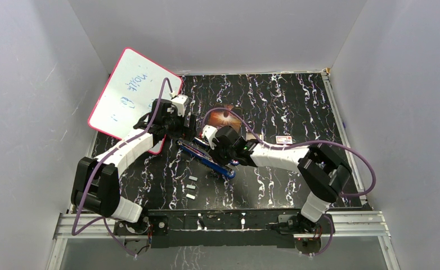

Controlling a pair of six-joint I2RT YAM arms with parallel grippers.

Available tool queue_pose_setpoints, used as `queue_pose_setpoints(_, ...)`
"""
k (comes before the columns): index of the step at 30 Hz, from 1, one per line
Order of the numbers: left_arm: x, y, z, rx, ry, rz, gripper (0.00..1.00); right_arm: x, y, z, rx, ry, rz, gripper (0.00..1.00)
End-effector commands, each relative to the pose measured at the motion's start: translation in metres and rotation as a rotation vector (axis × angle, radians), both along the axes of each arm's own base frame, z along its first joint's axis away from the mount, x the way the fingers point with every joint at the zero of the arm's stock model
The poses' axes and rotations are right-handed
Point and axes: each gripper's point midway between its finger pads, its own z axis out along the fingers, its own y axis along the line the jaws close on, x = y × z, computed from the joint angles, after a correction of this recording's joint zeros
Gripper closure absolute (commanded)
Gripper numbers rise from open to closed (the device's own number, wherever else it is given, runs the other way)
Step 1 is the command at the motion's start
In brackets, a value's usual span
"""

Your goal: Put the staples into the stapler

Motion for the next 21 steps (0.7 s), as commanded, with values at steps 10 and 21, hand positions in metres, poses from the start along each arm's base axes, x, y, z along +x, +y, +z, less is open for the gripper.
queue_pose_setpoints(10,0.001,-0.001,0.014,0.003,-0.037,-0.009,0.02,0.007,-0.005,-0.003,-0.038,-0.024,-0.023,0.63)
queue_pose_setpoints(21,0.001,-0.001,0.014,0.004,-0.037,-0.012,0.02,-0.015,-0.033,-0.009,-0.111,0.015,0.004,0.62)
